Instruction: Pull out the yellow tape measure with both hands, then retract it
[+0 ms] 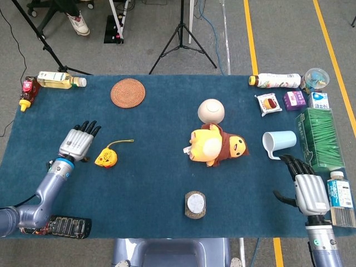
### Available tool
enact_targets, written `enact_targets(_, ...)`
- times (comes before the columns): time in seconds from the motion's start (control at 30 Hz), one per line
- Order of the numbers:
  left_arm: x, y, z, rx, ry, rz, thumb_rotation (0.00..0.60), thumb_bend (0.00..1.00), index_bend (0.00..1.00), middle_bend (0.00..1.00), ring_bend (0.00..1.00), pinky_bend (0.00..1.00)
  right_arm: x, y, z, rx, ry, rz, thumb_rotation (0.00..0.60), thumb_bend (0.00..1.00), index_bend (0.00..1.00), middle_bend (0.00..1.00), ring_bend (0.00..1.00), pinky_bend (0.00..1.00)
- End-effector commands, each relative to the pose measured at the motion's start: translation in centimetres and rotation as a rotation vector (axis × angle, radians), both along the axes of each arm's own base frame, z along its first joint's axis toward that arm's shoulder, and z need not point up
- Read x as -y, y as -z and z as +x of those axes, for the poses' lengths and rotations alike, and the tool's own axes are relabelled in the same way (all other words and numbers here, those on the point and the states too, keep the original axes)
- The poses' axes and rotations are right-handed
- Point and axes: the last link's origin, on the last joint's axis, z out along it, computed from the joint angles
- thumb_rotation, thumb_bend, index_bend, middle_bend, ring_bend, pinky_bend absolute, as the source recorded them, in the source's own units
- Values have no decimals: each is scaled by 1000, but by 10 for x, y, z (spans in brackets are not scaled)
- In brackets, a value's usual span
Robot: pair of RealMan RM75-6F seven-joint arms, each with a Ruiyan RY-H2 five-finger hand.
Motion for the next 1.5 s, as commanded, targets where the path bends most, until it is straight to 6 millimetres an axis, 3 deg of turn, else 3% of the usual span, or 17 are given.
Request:
enact_targets(0.03, -4, 8, -1, 0, -2, 2, 600, 144, 41, 0, 0, 161, 0, 0, 0, 1, -1, 1, 600, 199, 143, 174, 192, 225)
enact_targets(0.23, -9, 19, 0, -28, 37, 15, 600, 143, 42, 0, 0, 162, -2, -1, -2, 2, 4, -4, 600, 199, 143, 174, 192, 226)
enact_targets(0.53, -3, 36, 6, -38, 66, -26, 600, 143, 42, 0, 0, 161, -3, -2, -3, 2, 7, -5, 600, 199, 143, 174, 192, 229)
enact_targets(1.0, 15, 45, 39, 31, 142, -98, 600, 143, 43, 0, 0, 161, -5, -4, -6, 8, 11, -13, 600, 200, 142, 174, 192, 229)
enact_targets(1.27, 5, 60, 66, 109, 128, -95, 600, 143, 43, 0, 0, 161, -10, -8, -11, 14, 24, -29, 600, 200, 142, 174, 193, 229)
enact_targets(1.5, 4, 57, 62, 95, 88, -116, 600, 144, 44, 0, 0, 162, -10, -8, -11, 15, 23, -29, 600, 199, 142, 174, 193, 229)
